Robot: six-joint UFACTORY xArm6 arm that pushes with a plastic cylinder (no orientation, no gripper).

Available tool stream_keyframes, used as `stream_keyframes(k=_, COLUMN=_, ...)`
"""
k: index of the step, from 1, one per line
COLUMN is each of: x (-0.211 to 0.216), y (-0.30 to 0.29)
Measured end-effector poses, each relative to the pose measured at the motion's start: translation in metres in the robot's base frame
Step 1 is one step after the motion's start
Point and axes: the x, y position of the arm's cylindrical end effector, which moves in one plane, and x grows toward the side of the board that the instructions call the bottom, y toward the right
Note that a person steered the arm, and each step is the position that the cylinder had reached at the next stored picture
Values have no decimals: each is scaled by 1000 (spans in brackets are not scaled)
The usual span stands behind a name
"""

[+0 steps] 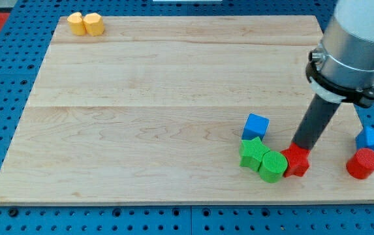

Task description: Move the red circle to the bottom right of the board

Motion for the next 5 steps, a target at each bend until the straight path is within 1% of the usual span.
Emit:
stream_keyframes(k=1, x=0, y=-5)
stream_keyframes(k=2, x=0, y=-26)
stream_keyframes(k=3, x=1, y=8)
stream_keyframes(k=4, x=20, y=52)
stream_keyframes(k=5, x=46, y=84)
